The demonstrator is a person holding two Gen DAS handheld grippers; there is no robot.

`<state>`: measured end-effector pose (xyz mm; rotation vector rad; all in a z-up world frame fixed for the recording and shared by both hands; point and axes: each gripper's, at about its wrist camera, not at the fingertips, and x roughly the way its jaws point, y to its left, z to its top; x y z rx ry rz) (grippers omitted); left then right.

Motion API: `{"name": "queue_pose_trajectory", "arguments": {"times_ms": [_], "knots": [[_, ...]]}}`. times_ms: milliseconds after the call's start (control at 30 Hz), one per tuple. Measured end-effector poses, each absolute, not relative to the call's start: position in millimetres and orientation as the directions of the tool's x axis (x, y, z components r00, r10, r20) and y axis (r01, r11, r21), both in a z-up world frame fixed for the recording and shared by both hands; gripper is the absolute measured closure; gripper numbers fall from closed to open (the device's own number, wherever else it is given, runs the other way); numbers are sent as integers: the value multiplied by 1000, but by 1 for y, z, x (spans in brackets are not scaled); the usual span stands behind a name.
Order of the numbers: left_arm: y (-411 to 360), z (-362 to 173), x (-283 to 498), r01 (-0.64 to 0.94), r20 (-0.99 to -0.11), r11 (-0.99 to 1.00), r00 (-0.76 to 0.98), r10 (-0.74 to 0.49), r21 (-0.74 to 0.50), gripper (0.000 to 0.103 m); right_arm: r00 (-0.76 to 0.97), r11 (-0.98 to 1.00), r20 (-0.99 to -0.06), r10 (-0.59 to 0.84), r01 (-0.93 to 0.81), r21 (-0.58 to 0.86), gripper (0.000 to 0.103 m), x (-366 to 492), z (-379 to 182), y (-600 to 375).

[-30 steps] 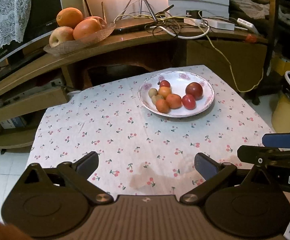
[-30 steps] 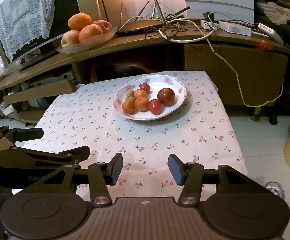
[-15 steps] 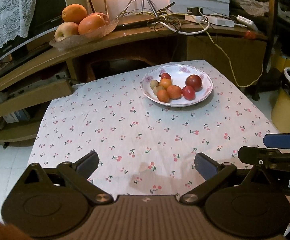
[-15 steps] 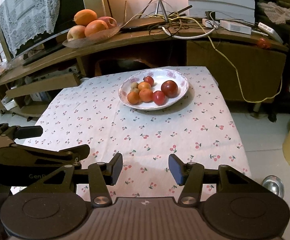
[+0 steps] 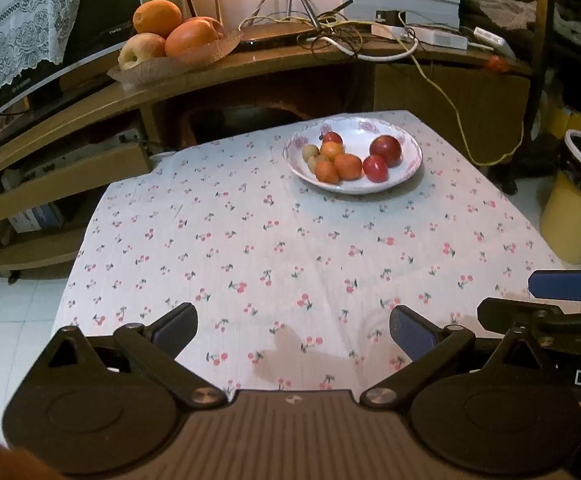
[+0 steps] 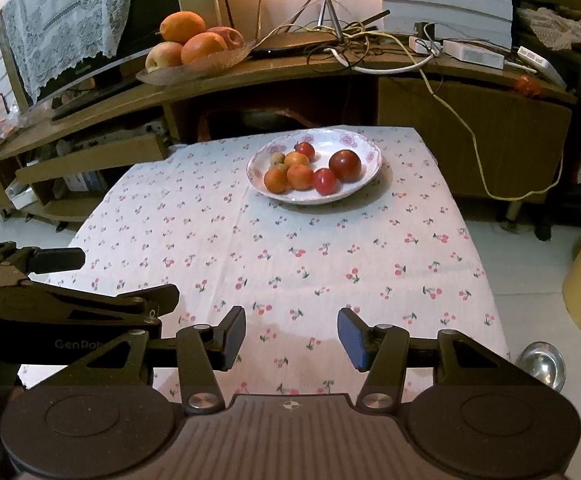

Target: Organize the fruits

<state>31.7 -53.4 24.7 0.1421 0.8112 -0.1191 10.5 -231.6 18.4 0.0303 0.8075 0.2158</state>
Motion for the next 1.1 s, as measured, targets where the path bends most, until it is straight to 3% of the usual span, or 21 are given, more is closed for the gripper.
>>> {"name": "queue_pose_trajectory", "arguments": {"times_ms": [1100], "knots": [[-53,20,1,163,-728,982,684,-43,95,0,666,983,-724,180,-140,116,48,-14,13,-235]]}}
